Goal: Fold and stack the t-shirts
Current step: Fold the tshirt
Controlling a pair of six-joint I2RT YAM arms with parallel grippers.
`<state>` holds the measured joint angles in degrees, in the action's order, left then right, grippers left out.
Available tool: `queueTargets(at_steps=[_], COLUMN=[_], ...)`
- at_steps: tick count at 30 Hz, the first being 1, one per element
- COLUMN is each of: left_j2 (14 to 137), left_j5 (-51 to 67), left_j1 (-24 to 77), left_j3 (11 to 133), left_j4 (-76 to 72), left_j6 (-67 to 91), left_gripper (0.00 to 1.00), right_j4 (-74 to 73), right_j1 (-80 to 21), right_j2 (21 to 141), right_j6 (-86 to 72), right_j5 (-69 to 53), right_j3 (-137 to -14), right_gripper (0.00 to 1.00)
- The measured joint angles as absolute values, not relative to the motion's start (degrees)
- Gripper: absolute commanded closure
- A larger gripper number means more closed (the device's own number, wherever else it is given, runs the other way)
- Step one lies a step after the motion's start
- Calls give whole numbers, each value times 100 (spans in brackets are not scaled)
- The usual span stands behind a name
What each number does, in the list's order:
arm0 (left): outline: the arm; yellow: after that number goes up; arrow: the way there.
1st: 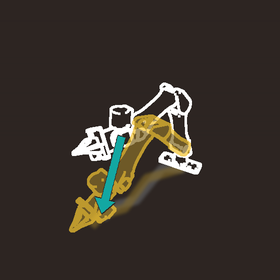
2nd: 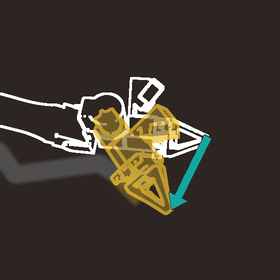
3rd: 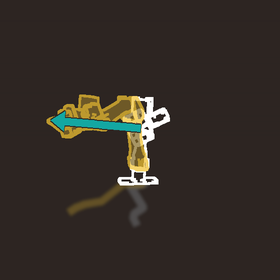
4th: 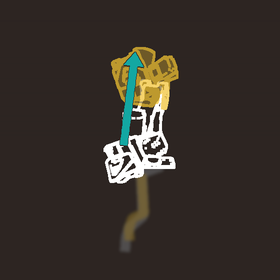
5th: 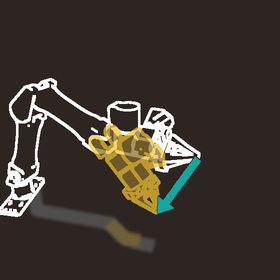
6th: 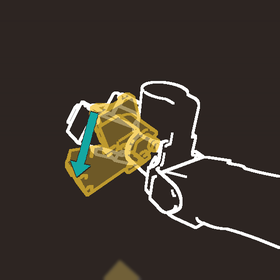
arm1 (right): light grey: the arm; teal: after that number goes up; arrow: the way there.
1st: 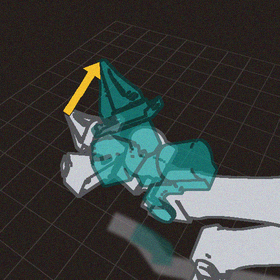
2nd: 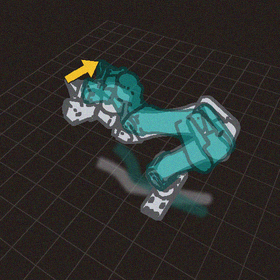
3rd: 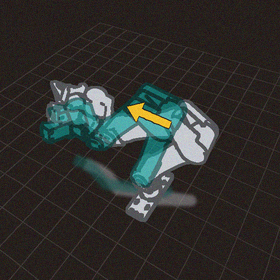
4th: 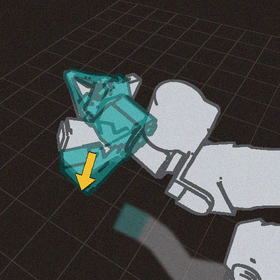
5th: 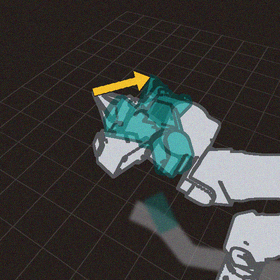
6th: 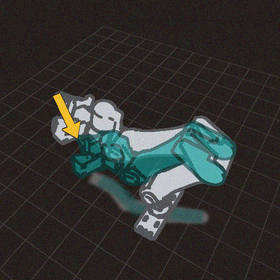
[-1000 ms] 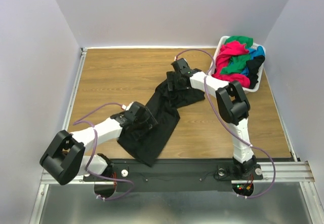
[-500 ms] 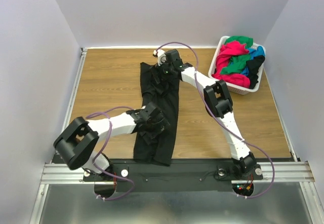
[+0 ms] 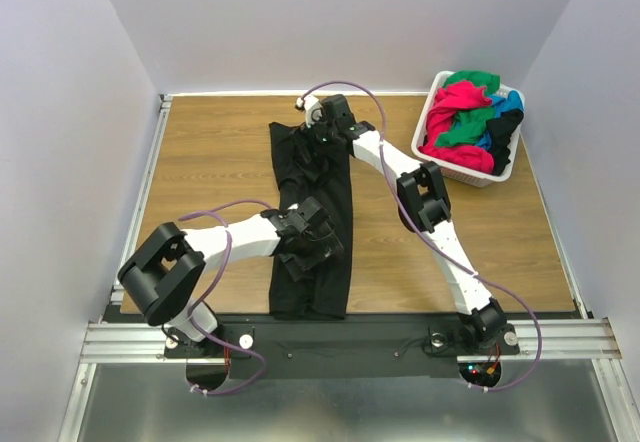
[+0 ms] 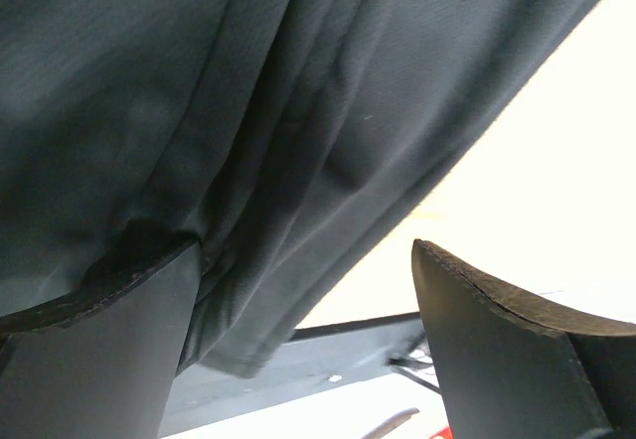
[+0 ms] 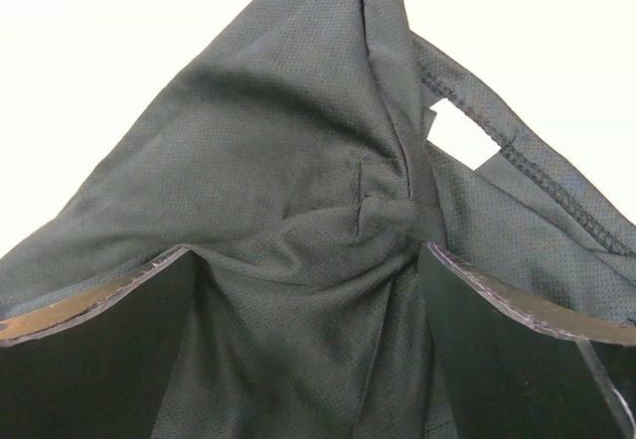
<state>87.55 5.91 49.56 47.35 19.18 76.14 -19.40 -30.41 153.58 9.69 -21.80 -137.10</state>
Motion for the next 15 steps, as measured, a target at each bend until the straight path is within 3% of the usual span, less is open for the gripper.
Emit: queueTargets(at_steps=[8, 15], left_j2=[8027, 6919], left_j5=[-309, -1079], left_j1=[5153, 5190], left_j3=[5723, 5929], left_j4=[3192, 4016], left_j6=[7122, 7054], left_gripper=[1, 1], right_j4=[-2410, -2508], right_j1=[-3055, -3046], right_j2=[14938, 13504], right_j6=[701, 16], right_j5=[-1977, -1638], right_j3=[-13594, -12822], right_gripper=[0, 0])
